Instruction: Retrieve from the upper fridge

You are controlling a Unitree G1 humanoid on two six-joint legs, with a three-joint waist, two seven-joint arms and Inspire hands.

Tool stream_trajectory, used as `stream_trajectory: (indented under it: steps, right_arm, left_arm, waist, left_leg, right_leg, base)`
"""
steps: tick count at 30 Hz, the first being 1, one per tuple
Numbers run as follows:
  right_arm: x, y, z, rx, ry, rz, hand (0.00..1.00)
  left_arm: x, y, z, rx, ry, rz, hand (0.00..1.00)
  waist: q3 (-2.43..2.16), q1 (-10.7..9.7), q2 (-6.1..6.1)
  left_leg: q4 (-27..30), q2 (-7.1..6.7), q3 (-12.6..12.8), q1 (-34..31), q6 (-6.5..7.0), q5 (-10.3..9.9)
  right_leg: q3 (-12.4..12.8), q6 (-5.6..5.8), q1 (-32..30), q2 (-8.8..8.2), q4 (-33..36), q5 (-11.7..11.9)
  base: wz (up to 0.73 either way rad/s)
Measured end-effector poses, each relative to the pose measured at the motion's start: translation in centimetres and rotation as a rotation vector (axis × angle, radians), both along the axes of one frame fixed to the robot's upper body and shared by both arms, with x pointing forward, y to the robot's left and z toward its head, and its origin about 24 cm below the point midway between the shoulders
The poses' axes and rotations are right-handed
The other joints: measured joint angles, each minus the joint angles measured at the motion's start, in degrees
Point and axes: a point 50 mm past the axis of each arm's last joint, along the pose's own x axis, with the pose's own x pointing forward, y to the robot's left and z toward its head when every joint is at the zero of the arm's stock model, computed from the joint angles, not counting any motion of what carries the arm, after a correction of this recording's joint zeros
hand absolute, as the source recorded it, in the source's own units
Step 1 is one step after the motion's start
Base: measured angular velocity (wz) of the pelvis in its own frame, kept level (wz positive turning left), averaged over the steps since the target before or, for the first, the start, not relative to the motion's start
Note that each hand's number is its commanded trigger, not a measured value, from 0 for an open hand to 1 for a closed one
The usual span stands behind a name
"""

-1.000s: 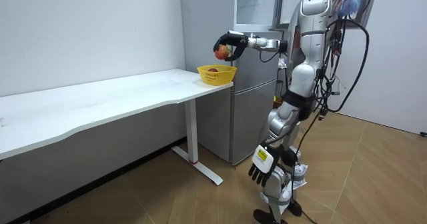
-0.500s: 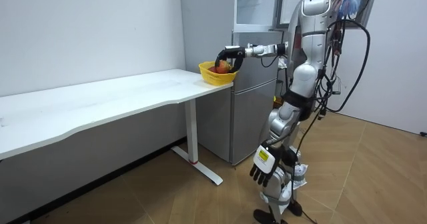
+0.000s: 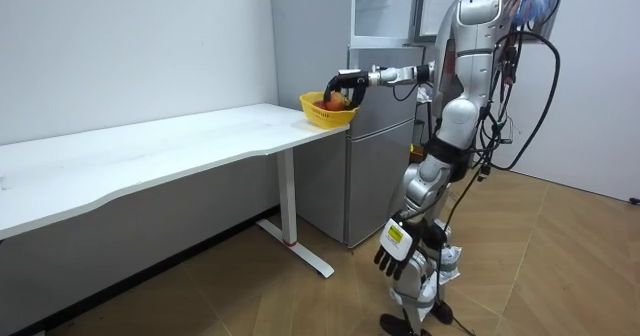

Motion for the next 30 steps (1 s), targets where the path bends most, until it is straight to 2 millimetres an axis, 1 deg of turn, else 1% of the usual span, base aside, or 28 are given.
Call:
stream_trajectory:
  steps: [5, 10, 18, 22, 23, 30]
  right_arm:
    - [0.03, -0.01, 0.03, 0.002, 0.003, 0.001, 0.0]
    - [0.03, 0.05, 0.03, 0.005, 0.004, 0.001, 0.0]
    - [0.21, -0.35, 0.31, 0.011, -0.008, -0.02, 0.0]
    - [0.35, -0.78, 0.54, 0.017, -0.017, -0.039, 0.0]
    - [0.35, -0.78, 0.54, 0.017, -0.017, -0.039, 0.0]
    - [0.35, -0.64, 0.87, 0.027, -0.031, -0.035, 0.0]
  left_arm:
    - [-0.03, -0.04, 0.0, -0.016, 0.009, -0.001, 0.0]
    - [-0.03, -0.02, 0.01, -0.028, 0.015, 0.002, 0.0]
    - [-0.04, 0.09, 0.04, -0.028, 0.013, 0.013, 0.0]
    - [-0.4, 0.1, -0.01, -0.026, 0.024, 0.016, 0.0]
    - [-0.47, 0.11, -0.02, -0.025, 0.027, 0.018, 0.0]
    - [-0.61, 0.11, -0.04, -0.022, 0.032, 0.021, 0.0]
  waist:
    - [0.19, -0.1, 0.29]
    - [0.14, -0.1, 0.22]
    - [-0.05, -0.2, 0.2]
    - [-0.49, -0.2, 0.17]
    - [-0.52, -0.2, 0.16]
    - [-0.42, -0.3, 0.31]
  left_leg:
    - [0.1, 0.04, 0.0, -0.3, 0.05, -0.3]
    - [0.1, 0.04, 0.0, -0.3, 0.05, -0.3]
    - [0.1, 0.04, 0.0, -0.3, 0.05, -0.3]
    - [0.1, 0.03, 0.0, -0.3, 0.05, -0.3]
    - [0.1, 0.04, 0.0, -0.2, 0.05, -0.3]
    - [0.1, 0.03, -0.1, -0.3, 0.05, -0.3]
  right_leg:
    - [-0.1, 0.0, -0.1, 0.03, 0.0, 0.0]
    - [-0.1, 0.01, -0.1, 0.03, -0.1, 0.0]
    - [-0.1, 0.01, 0.0, 0.03, 0.0, 0.0]
    - [-0.1, 0.01, 0.1, 0.02, 0.0, 0.0]
    - [-0.1, 0.01, 0.1, 0.03, 0.0, 0.0]
    - [-0.3, 0.02, 0.1, 0.01, -0.1, 0.0]
  base:
    - [0.0]
    - [0.0]
    - [0.0]
    - [0.0]
    - [0.0]
    - [0.0]
